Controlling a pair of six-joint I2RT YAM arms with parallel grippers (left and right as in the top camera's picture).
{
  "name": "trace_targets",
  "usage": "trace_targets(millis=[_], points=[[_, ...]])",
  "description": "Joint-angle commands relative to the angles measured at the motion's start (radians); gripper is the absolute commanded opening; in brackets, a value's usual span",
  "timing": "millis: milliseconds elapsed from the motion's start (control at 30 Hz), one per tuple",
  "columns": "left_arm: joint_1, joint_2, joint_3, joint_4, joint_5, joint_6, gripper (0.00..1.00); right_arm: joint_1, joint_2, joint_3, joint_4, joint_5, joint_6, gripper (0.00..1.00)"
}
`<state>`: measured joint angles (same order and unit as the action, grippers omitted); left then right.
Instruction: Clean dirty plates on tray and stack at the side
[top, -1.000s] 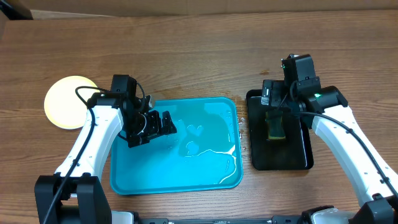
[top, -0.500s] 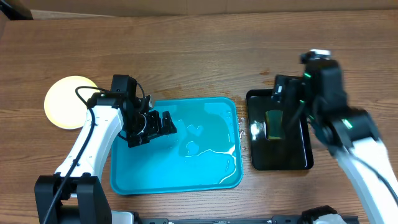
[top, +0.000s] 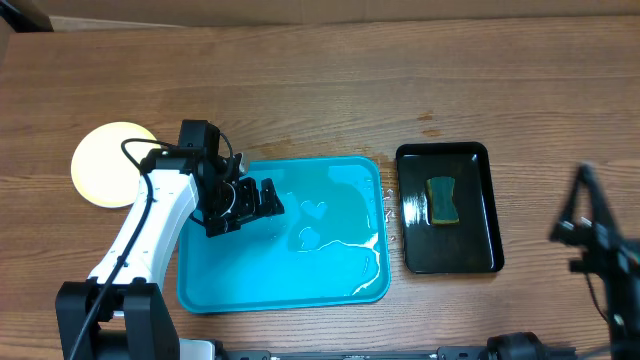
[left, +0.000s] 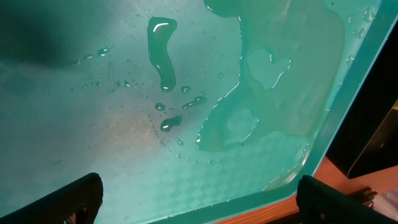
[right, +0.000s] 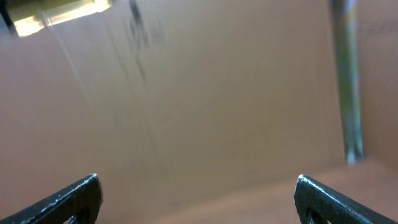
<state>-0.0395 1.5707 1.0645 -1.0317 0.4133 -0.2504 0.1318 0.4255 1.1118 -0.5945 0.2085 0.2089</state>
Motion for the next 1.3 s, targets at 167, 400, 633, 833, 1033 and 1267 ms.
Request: trace_targets(millis=[167, 400, 633, 833, 1033, 1267], points=[[-0.004, -0.006, -0.009, 0.0, -0.006, 0.026, 1.0, -0.055, -0.165, -0.304, 0.448, -0.09, 0.004, 1.0], [-0.004, -0.006, -0.009, 0.0, -0.006, 0.026, 1.0, -0.055, -0.238, -0.539, 0.571, -0.09, 0.004, 1.0], [-0.004, -0.006, -0.009, 0.0, -0.006, 0.027, 1.0, -0.055, -0.393, -0.814, 0.761, -0.09, 0.003, 1.0], [-0.004, -0.006, -0.009, 0.0, -0.006, 0.027, 1.0, -0.055, -0.423, -0.98, 0.898, -0.122, 0.004, 1.0], [-0.004, -0.006, -0.009, 0.001, -0.006, 0.026, 1.0, -0.055, -0.423, -1.031, 0.754, -0.191, 0.004, 1.0], [-0.004, -0.006, -0.009, 0.0, -0.006, 0.026, 1.0, -0.055, -0.423, -1.061, 0.508, -0.196, -0.008, 1.0]])
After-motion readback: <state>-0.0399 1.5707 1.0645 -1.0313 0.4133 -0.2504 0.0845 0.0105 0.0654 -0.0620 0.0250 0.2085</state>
